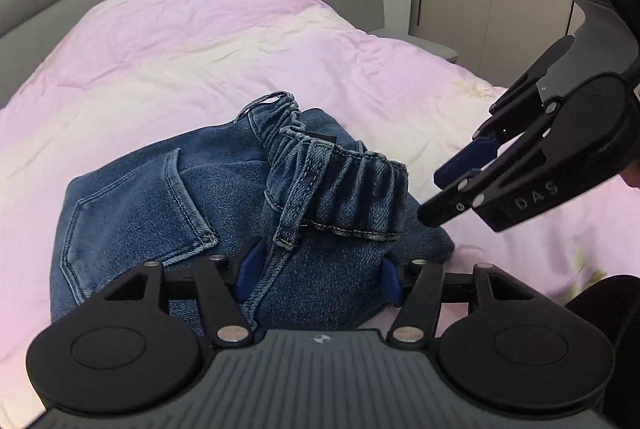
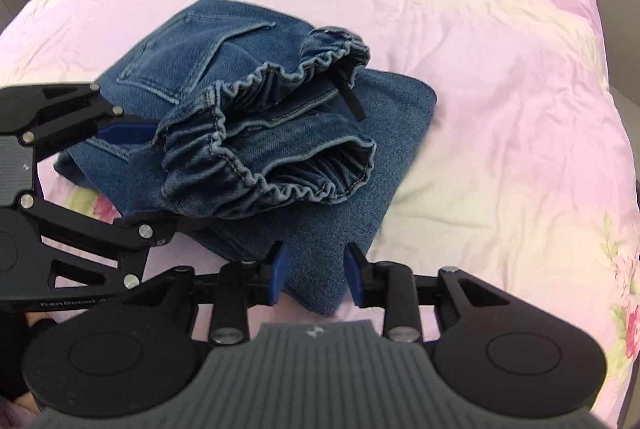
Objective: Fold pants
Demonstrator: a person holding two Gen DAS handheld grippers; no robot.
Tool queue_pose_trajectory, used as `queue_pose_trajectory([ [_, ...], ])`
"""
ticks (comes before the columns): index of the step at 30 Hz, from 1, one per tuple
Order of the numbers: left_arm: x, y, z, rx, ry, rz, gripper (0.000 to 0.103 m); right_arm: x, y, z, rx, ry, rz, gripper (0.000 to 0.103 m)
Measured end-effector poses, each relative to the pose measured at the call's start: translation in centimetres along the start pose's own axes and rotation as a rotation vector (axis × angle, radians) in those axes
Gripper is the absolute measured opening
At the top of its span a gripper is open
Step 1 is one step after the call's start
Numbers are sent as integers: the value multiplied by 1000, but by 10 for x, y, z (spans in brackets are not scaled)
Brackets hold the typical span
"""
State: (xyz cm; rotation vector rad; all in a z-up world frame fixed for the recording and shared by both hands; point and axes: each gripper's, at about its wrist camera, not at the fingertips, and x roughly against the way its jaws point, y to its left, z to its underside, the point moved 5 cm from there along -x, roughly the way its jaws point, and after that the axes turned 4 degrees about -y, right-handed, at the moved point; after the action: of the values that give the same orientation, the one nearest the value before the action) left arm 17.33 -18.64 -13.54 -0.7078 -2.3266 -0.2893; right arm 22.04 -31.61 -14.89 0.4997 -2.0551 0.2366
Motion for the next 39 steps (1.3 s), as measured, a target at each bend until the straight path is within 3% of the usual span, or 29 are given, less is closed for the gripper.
queue_pose_trajectory([
  [5,18,5,5,4,-21,79,78,19,-4,-10,-44,-37,10,30],
  [9,32,10,2,97,-34,207,84,30,-9,-23,-97,-71,-7,30],
  [13,45,33,3,89,-28,177,84,33,-9,-39,-227,-95,-94,31],
  [16,50,57,6,32,-15,97,84,19,-13,-52,-361,-102,-162,37],
  [22,50,106,38,-47,112,-8,84,-41,-28,-65,-578,-54,-166,43],
  [26,46,130,65,-34,182,-36,85,-81,-39,-61,-736,-1,-218,45],
  [27,46,135,70,-15,193,-33,85,-87,-40,-59,-766,8,-217,42],
  [28,45,137,74,1,203,-26,86,-90,-39,-57,-761,21,-198,23],
  [33,41,132,79,-51,204,-46,88,-53,-27,-67,-696,-61,-209,6],
  [35,38,132,81,-74,211,-64,77,-23,-16,-78,-696,-116,-268,5],
  [37,40,134,82,-96,212,-95,54,7,-4,-85,-677,-167,-288,5],
  [39,43,139,83,-82,218,-98,46,25,7,-80,-666,-193,-277,5],
])
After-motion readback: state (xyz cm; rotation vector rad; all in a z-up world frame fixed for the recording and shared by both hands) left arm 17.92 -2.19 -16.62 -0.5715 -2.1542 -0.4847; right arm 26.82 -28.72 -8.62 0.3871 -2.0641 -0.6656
